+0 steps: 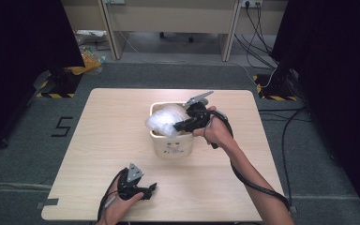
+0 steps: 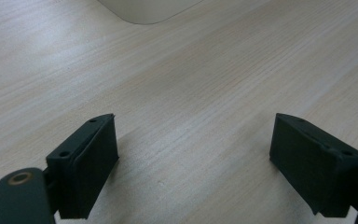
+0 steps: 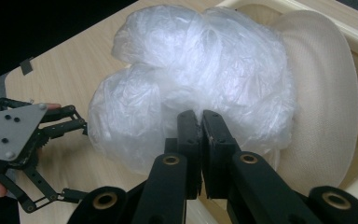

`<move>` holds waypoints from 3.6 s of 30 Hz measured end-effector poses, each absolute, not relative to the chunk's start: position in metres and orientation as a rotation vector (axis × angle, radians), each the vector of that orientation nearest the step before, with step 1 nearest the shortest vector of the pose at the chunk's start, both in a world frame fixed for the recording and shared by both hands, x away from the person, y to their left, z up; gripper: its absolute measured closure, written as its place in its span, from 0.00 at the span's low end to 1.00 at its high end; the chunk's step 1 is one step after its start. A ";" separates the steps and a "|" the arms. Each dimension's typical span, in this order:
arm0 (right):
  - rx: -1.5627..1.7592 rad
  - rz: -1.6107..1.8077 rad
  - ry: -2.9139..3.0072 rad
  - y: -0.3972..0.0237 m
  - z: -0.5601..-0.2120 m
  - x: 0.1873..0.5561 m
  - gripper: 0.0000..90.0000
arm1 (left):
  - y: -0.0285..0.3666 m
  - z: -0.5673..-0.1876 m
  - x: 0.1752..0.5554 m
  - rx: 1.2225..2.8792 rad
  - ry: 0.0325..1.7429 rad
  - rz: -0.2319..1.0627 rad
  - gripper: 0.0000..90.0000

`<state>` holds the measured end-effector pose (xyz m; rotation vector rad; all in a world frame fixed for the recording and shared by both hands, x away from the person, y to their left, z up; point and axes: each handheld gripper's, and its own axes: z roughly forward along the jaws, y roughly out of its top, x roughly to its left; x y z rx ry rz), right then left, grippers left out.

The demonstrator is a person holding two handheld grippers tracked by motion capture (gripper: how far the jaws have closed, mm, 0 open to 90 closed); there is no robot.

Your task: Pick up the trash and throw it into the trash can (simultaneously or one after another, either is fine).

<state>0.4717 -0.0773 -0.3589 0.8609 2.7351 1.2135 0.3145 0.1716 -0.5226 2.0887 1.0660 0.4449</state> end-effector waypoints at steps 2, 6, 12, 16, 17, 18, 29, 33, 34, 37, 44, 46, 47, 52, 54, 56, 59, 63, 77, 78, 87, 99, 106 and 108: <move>0.864 1.198 2.745 -0.076 -0.361 0.473 0.97 | 0.172 -0.522 0.314 2.091 1.065 0.445 0.16; 0.877 1.189 2.760 -0.076 -0.367 0.476 0.97 | 0.173 -0.522 0.313 2.088 1.053 0.441 0.17; 0.906 1.129 2.814 -0.071 -0.382 0.482 0.97 | 0.179 -0.522 0.315 2.061 1.072 0.418 0.18; 0.923 1.127 2.832 -0.071 -0.389 0.484 0.97 | 0.180 -0.522 0.315 2.056 1.079 0.417 0.17; 0.923 1.132 2.828 -0.071 -0.388 0.484 0.96 | 0.179 -0.522 0.315 2.061 1.077 0.420 0.17; 0.919 1.142 2.820 -0.072 -0.387 0.483 0.95 | 0.179 -0.522 0.315 2.067 1.076 0.422 0.17; 0.908 1.349 2.652 -0.101 -0.352 0.470 0.67 | 0.177 -0.523 0.314 2.081 1.071 0.440 0.17; 0.918 1.391 2.572 -0.117 -0.343 0.465 0.65 | 0.176 -0.522 0.314 2.089 1.071 0.445 0.16; 0.922 1.387 2.557 -0.120 -0.343 0.463 0.64 | 0.176 -0.522 0.314 2.089 1.072 0.446 0.16; 0.940 1.396 2.520 -0.129 -0.343 0.460 0.63 | 0.176 -0.523 0.314 2.087 1.074 0.445 0.16; 0.958 1.389 2.449 -0.147 -0.350 0.450 0.60 | 0.176 -0.523 0.314 2.085 1.075 0.446 0.15; 0.967 1.388 2.428 -0.153 -0.353 0.447 0.59 | 0.176 -0.523 0.314 2.085 1.074 0.447 0.15; 0.979 1.392 2.415 -0.155 -0.354 0.445 0.58 | 0.176 -0.523 0.314 2.085 1.074 0.447 0.15; 1.016 1.398 2.366 -0.169 -0.362 0.438 0.49 | 0.176 -0.523 0.314 2.088 1.075 0.446 0.15; 1.027 1.384 2.351 -0.173 -0.366 0.436 0.47 | 0.176 -0.523 0.314 2.087 1.075 0.446 0.15; 1.041 1.385 2.336 -0.178 -0.372 0.433 0.45 | 0.176 -0.523 0.315 2.087 1.075 0.448 0.15; 1.056 1.384 2.322 -0.184 -0.378 0.429 0.43 | 0.176 -0.523 0.315 2.086 1.075 0.447 0.15; 1.073 1.380 2.309 -0.189 -0.383 0.424 0.43 | 0.176 -0.523 0.315 2.086 1.074 0.448 0.15; 1.088 1.369 2.260 -0.199 -0.401 0.404 0.38 | 0.176 -0.523 0.315 2.086 1.075 0.448 0.15; 1.088 1.369 2.255 -0.200 -0.402 0.402 0.38 | 0.176 -0.523 0.315 2.087 1.074 0.448 0.15; 1.117 1.374 2.238 -0.203 -0.425 0.384 0.32 | 0.176 -0.523 0.315 2.086 1.075 0.448 0.15; 1.106 1.352 2.238 -0.206 -0.442 0.368 0.30 | 0.176 -0.523 0.315 2.087 1.074 0.447 0.15; 1.128 1.328 2.255 -0.210 -0.459 0.360 0.26 | 0.176 -0.523 0.315 2.086 1.074 0.447 0.15; 1.132 1.317 2.260 -0.211 -0.463 0.359 0.24 | 0.176 -0.523 0.315 2.085 1.075 0.447 0.15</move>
